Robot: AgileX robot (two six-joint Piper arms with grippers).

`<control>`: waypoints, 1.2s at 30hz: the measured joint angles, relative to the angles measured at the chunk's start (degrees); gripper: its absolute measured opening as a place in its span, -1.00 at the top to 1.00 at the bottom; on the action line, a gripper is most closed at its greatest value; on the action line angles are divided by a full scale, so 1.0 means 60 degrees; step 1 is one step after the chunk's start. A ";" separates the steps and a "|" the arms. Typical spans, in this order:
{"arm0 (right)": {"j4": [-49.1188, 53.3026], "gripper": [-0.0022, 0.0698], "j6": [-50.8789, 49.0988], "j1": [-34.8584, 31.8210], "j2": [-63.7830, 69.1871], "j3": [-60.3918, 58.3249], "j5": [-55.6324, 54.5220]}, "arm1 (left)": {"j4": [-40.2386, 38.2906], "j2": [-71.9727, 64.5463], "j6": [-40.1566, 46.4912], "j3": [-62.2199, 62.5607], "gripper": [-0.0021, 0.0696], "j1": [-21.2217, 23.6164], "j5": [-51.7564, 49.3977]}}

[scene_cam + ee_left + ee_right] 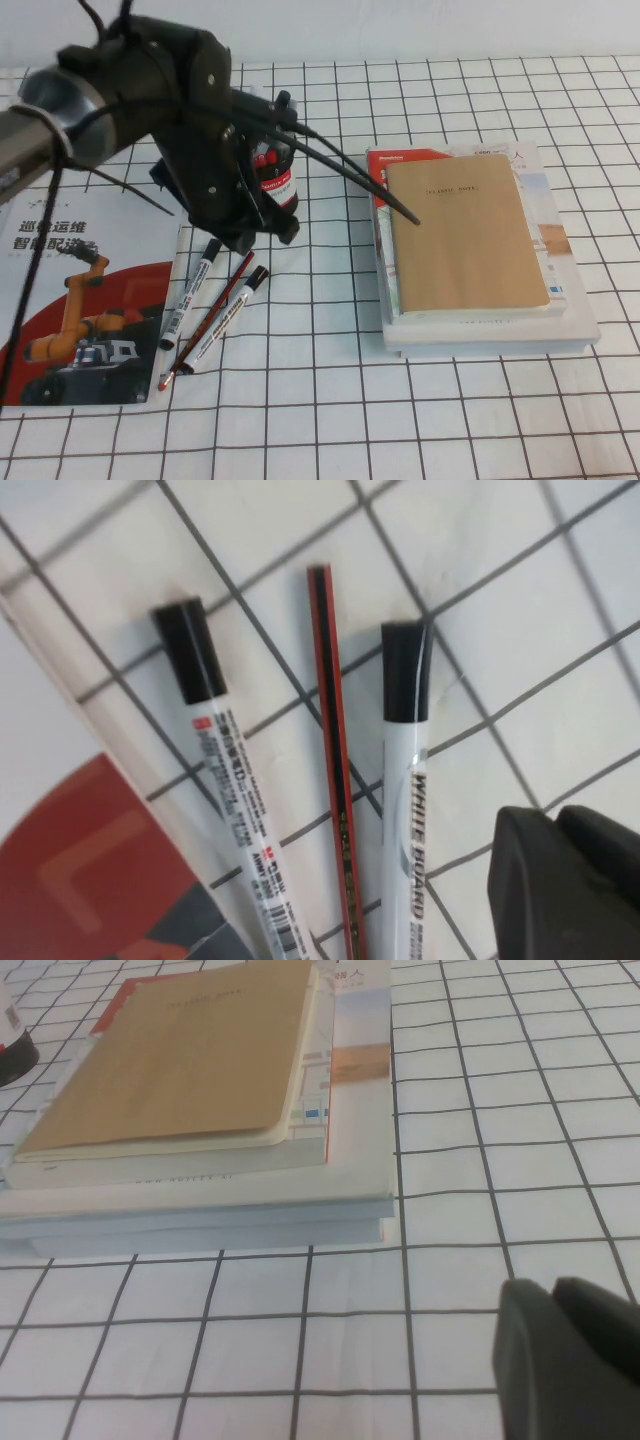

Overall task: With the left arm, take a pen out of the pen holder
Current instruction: 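Take a marker out of the pen holder and lay it on the table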

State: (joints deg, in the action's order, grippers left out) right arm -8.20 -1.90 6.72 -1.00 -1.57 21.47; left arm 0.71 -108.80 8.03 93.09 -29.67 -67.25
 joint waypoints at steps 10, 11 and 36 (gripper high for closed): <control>0.0000 0.98 0.0000 0.0000 0.0000 0.0000 0.0000 | 0.0000 0.3926 -0.0135 -0.1771 0.94 0.0000 0.1699; 0.0000 0.98 0.0000 0.0000 0.0000 0.0000 0.0000 | 0.0000 0.4403 -0.0140 -0.2124 0.94 0.0000 0.1933; 0.0000 0.98 0.0000 0.0000 0.0000 0.0000 0.0000 | 0.0169 1.3331 -0.1516 -0.9346 0.94 0.0000 0.5153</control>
State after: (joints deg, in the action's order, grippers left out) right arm -8.20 -1.90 6.72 -1.00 -1.57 21.47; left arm 1.72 -28.82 -1.07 37.01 -29.67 -36.33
